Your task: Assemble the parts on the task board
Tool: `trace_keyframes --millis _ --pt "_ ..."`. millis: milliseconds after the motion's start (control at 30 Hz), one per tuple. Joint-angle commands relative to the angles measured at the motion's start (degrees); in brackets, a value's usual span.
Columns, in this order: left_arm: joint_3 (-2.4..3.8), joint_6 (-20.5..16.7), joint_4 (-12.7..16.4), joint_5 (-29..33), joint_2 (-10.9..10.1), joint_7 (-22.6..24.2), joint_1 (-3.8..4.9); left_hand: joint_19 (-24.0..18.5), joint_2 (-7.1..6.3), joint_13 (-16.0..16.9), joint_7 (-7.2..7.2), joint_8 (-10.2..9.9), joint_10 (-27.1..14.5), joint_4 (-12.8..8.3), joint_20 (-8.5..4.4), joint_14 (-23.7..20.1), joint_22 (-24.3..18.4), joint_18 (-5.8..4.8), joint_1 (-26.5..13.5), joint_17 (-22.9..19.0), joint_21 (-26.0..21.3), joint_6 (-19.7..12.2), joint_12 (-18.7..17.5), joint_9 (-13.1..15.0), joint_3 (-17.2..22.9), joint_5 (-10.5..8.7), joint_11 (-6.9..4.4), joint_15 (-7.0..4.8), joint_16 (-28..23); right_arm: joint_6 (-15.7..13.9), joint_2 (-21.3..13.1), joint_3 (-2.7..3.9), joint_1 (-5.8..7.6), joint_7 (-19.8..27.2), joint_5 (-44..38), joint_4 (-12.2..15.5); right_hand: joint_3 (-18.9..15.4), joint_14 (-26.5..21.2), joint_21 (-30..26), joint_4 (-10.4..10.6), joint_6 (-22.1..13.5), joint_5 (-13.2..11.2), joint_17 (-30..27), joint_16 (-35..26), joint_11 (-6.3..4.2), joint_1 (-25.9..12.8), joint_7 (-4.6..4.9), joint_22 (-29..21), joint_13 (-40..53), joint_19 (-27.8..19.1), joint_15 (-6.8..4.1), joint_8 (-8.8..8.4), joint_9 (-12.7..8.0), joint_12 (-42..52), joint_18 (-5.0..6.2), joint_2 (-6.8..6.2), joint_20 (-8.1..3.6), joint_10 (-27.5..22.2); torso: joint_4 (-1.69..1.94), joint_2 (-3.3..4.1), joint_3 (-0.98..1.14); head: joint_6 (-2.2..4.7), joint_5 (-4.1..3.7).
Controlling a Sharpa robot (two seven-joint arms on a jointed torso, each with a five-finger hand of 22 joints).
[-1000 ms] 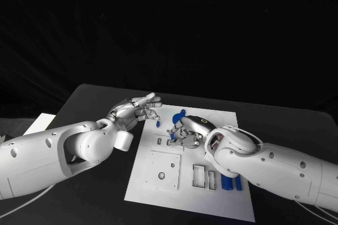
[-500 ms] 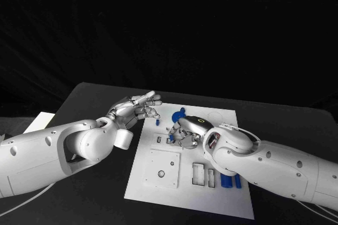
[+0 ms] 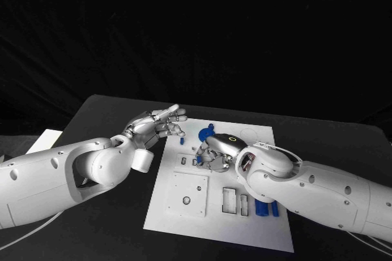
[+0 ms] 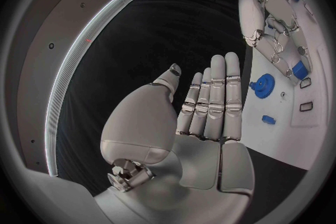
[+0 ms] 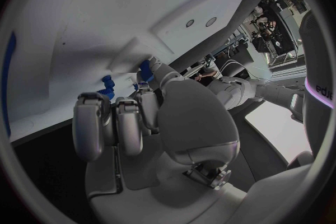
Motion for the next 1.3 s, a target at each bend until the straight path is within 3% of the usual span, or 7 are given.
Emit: trace_keyframes --millis 33,400,600,733,1300 --pt "0.02 1.34 0.04 0.2 0.02 0.27 0.02 0.48 0.35 -0.09 -0.01 -0.22 -0.49 -0.34 0.03 0.22 -0.06 0.75 -0.02 -0.08 -0.35 -0.25 -0.22 -0.08 0.0 -0.07 0.05 0.23 -0.37 3.71 -0.31 -0.34 -0.44 -1.75 -1.79 -0.21 -0.16 5.24 -0.17 0.13 1.61 0.11 12.32 -0.17 -0.21 -0.04 -1.3 -0.08 0.44 0.0 -0.42 1.41 0.04 -0.4 -0.57 0.14 -0.18 -0.21 0.0 -0.01 -0.01 -0.09 0.01" --pt "0.02 1.35 0.07 0.2 -0.06 0.27 0.02 0.48 0.35 -0.09 -0.01 -0.22 -0.49 -0.34 0.03 0.22 -0.06 0.75 -0.02 -0.08 -0.35 -0.25 -0.22 -0.08 0.0 -0.07 0.05 0.23 -0.37 4.73 -0.36 -0.34 -0.5 -2.22 -2.18 -0.05 -0.54 5.18 -0.4 0.21 1.02 0.11 12.1 -0.32 0.01 -0.99 -1.0 -0.48 -0.01 -0.16 -0.28 1.07 -0.05 -1.16 -0.5 -0.95 -0.11 -0.67 0.0 -0.01 -0.02 -0.14 -0.11" --pt "0.02 1.34 0.08 0.2 -0.09 0.26 0.02 0.48 0.35 -0.09 -0.01 -0.22 -0.49 -0.34 0.03 0.22 -0.06 0.75 -0.02 -0.08 -0.35 -0.25 -0.22 -0.08 0.0 -0.07 0.05 0.23 -0.37 4.46 -0.33 -0.34 -0.5 -2.76 -2.64 -0.03 -2.15 5.14 -0.66 1.09 -0.66 0.96 11.92 -0.45 0.68 -3.26 -0.21 -0.88 -1.18 -0.33 0.24 0.08 -0.43 -3.03 -0.45 -3.15 0.28 -1.79 0.01 0.01 -0.03 -0.15 -0.19" --pt "0.02 1.36 0.07 0.2 -0.09 0.24 0.02 0.48 0.35 -0.09 -0.01 -0.22 -0.49 -0.34 0.03 0.22 -0.06 0.75 -0.02 -0.08 -0.35 -0.25 -0.22 -0.08 0.0 -0.07 0.05 0.23 -0.37 3.62 -0.32 -0.34 -0.5 -2.99 -3.13 -0.01 -2.86 5.13 -0.74 1.5 -1.64 0.72 11.9 -0.47 1.01 -3.99 0.15 -0.97 -1.68 -0.36 0.52 -0.46 -0.64 -3.82 -0.43 -3.87 0.53 -2.28 0.0 0.0 -0.02 -0.13 -0.23" --pt "0.02 1.45 0.05 0.2 -0.1 0.13 0.02 0.48 0.35 -0.09 -0.01 -0.22 -0.49 -0.34 0.03 0.22 -0.06 0.75 -0.02 -0.08 -0.35 -0.25 -0.22 -0.08 0.0 -0.07 0.05 0.23 -0.37 -0.32 -0.14 -0.34 -0.51 -3.36 -3.98 0.26 -4.14 5.13 -0.86 2.71 -2.86 -0.18 11.93 -0.48 1.43 -5.2 0.53 -1.14 -2.84 -0.42 0.93 -1.06 -0.9 -5.47 -0.39 -4.61 0.97 -3.32 -0.01 0.01 0.01 0.02 -0.41"
